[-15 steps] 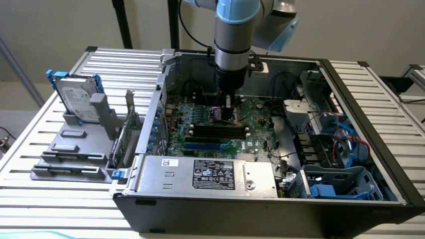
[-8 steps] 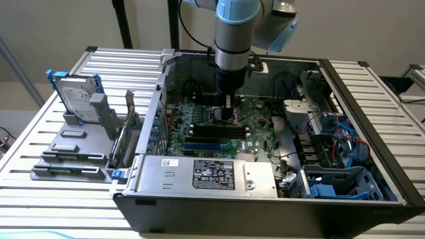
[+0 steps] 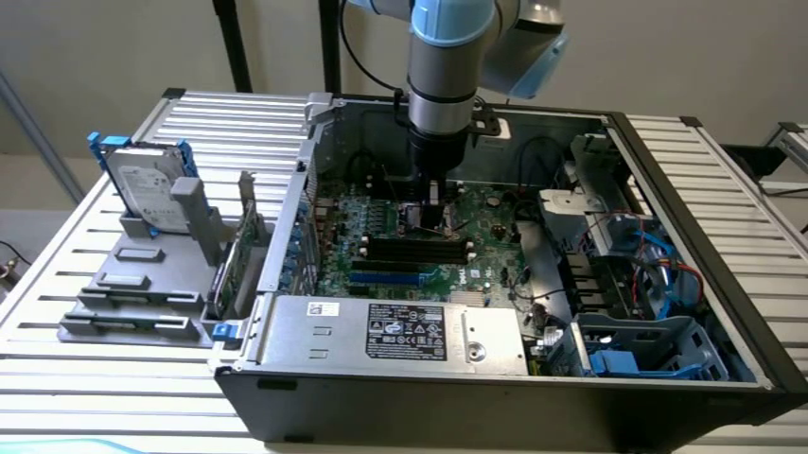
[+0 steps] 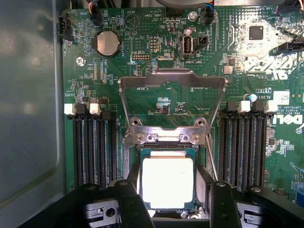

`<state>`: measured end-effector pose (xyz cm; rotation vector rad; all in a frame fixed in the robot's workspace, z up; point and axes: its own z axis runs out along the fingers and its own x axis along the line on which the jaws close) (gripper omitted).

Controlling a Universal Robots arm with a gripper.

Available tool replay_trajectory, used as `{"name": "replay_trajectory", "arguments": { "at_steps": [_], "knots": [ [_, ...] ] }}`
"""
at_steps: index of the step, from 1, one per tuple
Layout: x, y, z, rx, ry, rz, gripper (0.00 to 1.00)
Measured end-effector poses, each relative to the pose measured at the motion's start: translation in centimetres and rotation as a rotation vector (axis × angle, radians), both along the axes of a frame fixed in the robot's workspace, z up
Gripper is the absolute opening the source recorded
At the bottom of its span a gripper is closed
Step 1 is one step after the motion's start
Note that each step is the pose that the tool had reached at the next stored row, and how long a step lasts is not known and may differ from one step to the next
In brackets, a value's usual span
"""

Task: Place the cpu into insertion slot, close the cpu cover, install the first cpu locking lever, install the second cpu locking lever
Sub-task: 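Place the cpu into insertion slot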

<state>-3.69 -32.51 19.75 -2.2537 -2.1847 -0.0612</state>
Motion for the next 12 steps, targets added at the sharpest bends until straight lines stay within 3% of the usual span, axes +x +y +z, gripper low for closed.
{"name": "replay_trajectory", "arguments": {
  "at_steps": [2, 3, 12],
  "knots": [
    [0.0, 0.0, 0.0, 0.0, 0.0, 0.0, 0.56],
    [0.0, 0.0, -0.01, 0.0001, -0.0001, 0.0, 0.62],
    [0.0, 0.08, 0.02, 0.0001, -0.0001, 0.0, 0.62]
  ]
}}
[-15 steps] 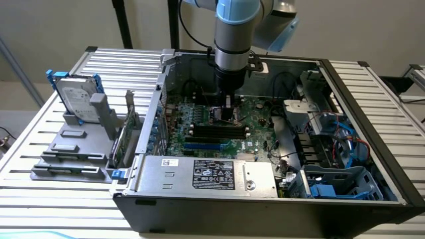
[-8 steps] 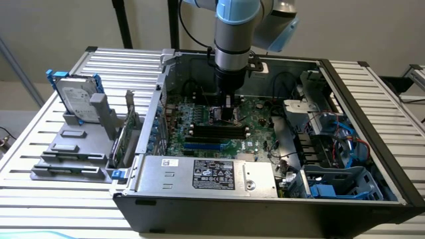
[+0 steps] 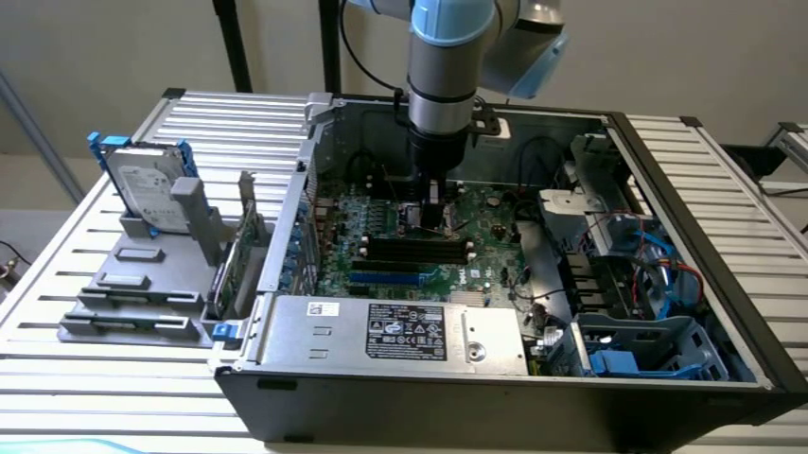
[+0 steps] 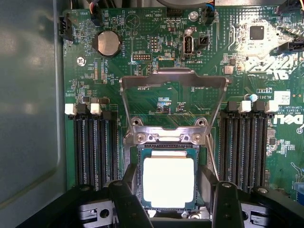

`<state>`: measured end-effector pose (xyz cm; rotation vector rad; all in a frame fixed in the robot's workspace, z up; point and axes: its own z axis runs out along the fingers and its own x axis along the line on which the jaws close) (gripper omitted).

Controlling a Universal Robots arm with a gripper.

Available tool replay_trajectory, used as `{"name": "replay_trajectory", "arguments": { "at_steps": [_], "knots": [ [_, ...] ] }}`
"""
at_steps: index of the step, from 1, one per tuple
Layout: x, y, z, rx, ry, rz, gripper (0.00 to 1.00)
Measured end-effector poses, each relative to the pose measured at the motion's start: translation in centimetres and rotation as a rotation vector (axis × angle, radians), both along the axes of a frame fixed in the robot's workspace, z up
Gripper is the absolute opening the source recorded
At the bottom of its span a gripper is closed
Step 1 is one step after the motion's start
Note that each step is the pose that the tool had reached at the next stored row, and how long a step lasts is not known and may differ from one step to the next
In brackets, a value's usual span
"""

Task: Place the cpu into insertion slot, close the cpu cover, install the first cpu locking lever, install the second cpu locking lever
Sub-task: 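Place the cpu into insertion slot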

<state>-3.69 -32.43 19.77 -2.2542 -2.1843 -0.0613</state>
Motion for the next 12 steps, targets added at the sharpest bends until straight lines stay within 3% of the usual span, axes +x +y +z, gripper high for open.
{"name": "replay_trajectory", "arguments": {
  "at_steps": [6, 12],
  "knots": [
    [0.0, 0.05, 0.22, 0.0004, 0.0001, 0.0, 0.62],
    [0.0, 0.0, 1.6, 0.0017, 0.0, 0.0, 0.62]
  ]
}}
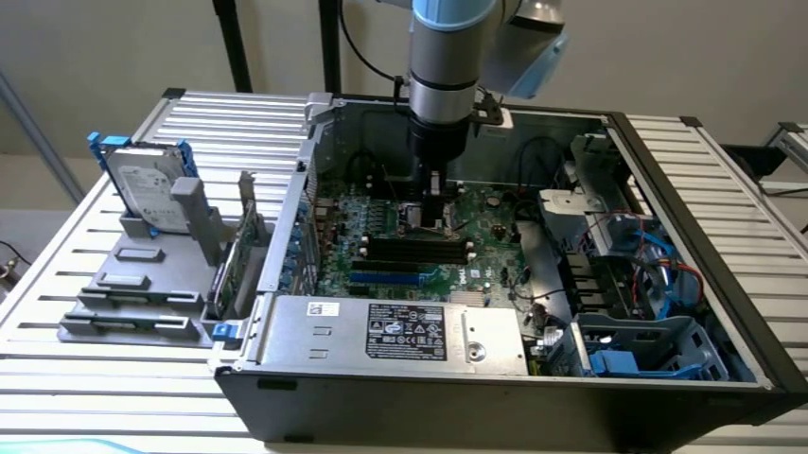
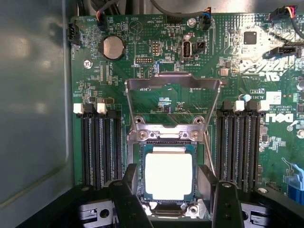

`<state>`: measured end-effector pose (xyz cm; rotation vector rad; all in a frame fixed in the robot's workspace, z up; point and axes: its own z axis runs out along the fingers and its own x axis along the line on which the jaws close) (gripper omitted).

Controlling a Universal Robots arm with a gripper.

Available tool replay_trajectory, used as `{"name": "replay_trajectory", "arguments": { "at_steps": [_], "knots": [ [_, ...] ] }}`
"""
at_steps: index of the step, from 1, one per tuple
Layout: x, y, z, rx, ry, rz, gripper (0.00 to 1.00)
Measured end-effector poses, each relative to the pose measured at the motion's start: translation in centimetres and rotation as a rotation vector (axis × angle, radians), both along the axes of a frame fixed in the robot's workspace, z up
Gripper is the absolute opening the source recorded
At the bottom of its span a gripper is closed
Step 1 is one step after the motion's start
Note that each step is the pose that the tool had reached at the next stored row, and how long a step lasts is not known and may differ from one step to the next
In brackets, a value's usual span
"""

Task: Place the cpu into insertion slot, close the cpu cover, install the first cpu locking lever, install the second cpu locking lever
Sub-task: 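Place the cpu into insertion slot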

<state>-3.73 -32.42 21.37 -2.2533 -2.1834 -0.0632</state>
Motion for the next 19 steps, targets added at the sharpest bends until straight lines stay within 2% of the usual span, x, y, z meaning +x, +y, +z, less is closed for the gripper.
{"name": "replay_trajectory", "arguments": {
  "at_steps": [4, 7, 8, 10, 13, 15, 19],
  "knots": [
    [-0.4, -0.04, 1.16, 0.0013, 0.0001, 0.0, 0.6],
    [-1.0, -0.09, 1.83, 0.0028, 0.0002, 0.0, 0.42],
    [-1.4, -0.13, 1.99, 0.0037, 0.0, 0.0, 0.42],
    [-2.2, -0.22, 2.24, 0.0054, 0.0001, 0.0, 0.3],
    [-3.6, -0.31, 2.5, 0.0084, 0.0001, 0.0, 0.24],
    [-4.5, -0.33, 2.71, 0.011, 0.0, 0.0, 0.12],
    [-5.3, -0.35, 3.11, 0.0156, -0.0002, 0.0, 0.11]
  ]
}}
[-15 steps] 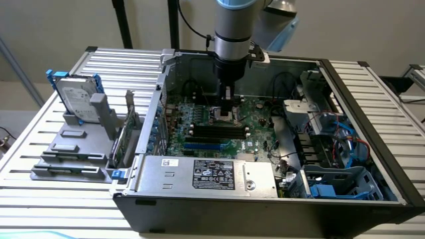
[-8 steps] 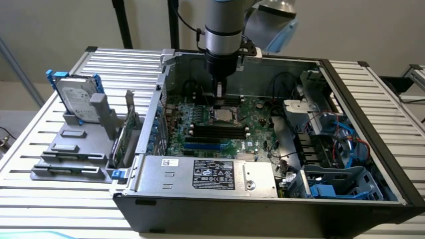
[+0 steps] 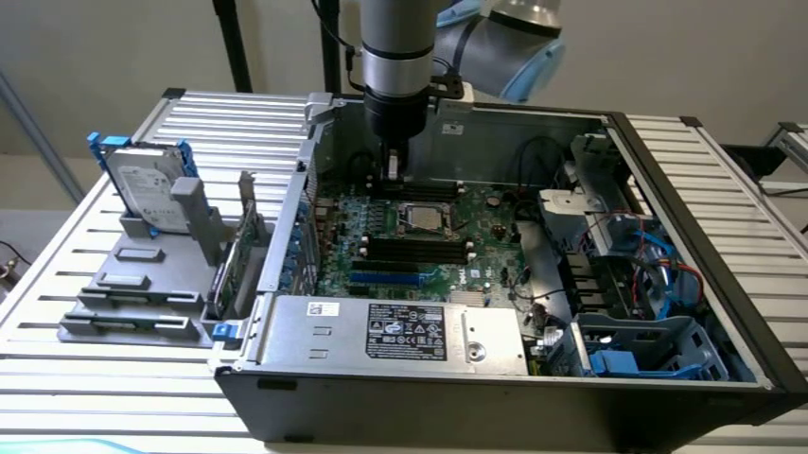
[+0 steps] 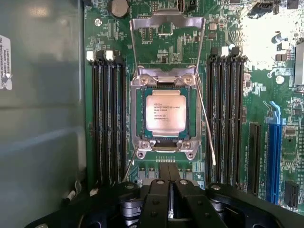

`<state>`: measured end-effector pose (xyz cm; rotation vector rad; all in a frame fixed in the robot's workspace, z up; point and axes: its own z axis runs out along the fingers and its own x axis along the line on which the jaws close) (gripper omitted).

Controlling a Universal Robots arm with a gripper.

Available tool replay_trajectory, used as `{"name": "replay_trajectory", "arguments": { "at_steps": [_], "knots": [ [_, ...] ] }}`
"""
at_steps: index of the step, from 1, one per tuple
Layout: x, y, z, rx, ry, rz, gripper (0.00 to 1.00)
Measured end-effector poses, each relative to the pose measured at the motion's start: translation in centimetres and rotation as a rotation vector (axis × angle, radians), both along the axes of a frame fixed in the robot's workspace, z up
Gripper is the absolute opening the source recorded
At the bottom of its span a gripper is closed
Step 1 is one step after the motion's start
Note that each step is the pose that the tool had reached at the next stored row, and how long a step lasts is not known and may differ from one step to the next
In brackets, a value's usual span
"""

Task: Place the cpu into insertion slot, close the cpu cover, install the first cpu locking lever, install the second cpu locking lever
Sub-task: 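Place the cpu into insertion slot, then close the cpu cover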

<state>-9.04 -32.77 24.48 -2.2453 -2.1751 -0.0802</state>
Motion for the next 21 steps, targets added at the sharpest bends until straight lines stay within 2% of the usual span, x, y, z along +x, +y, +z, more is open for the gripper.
{"name": "replay_trajectory", "arguments": {
  "at_steps": [21],
  "knots": [
    [0.15, 0.0, 0.01, -0.0001, 0.0008, 0.0, 0.11]
  ]
}}
